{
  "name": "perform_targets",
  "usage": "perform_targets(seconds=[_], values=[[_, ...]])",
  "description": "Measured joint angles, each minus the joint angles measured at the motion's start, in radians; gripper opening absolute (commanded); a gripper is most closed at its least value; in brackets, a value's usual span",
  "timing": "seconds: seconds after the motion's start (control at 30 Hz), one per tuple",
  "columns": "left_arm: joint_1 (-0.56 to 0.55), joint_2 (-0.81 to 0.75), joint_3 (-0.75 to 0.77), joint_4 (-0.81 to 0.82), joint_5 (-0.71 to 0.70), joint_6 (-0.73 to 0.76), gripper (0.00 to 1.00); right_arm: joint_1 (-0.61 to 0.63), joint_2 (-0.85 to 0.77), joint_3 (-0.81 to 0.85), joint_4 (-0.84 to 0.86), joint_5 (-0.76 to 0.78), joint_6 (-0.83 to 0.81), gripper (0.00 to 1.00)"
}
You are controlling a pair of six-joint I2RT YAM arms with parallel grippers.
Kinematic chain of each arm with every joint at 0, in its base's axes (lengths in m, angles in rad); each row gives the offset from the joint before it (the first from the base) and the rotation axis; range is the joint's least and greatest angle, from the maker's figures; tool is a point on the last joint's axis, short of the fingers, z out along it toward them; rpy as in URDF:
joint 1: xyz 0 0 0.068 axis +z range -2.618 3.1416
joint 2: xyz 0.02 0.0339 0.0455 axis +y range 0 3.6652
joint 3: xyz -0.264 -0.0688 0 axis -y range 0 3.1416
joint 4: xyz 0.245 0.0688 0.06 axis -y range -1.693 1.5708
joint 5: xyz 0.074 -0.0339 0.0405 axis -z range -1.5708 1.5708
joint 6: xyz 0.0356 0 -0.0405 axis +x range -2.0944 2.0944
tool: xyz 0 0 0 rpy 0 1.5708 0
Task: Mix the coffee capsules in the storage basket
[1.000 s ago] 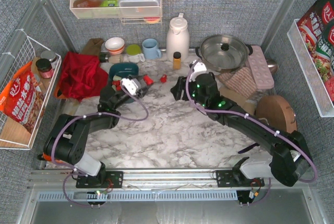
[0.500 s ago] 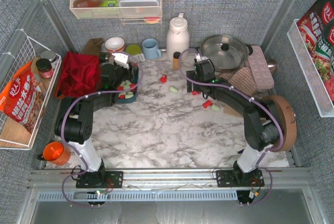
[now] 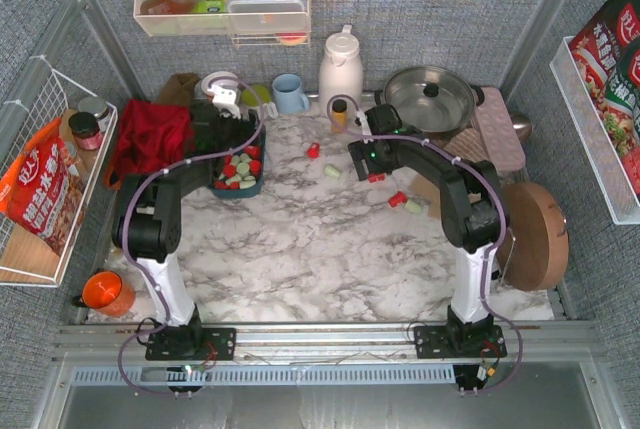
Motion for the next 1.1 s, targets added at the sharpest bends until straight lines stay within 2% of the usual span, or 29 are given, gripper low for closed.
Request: perform_targets(seconds=[0.2, 0.33, 0.4, 0.5, 0.83, 1.1], values=[[-0.014, -0.125, -0.08, -0.012, 0.052, 0.011, 0.99, -0.001, 0.034, 0.039, -0.061, 0.045, -0.031, 0.76], [-0.056, -0.226, -0.164, -0.014, 0.08, 0.086, 0.99, -0.001, 0.068, 0.077, -0.103, 0.051, -0.042, 0.72], [-0.084, -0.271, -0.212, -0.014, 0.096, 0.141, 0.99, -0.001, 0.08, 0.095, -0.118, 0.053, -0.045, 0.69], [-0.112, -0.317, -0.278, -0.005, 0.105, 0.2, 0.99, -0.001, 0.093, 0.116, -0.135, 0.053, -0.053, 0.56], [-0.161, -0.338, -0.357, 0.082, 0.149, 0.267, 0.99, -0.001, 0.113, 0.146, -0.166, 0.055, -0.056, 0.45], [-0.186, -0.371, -0.395, 0.136, 0.21, 0.301, 0.99, -0.001, 0.072, 0.108, -0.164, 0.06, -0.051, 0.43]])
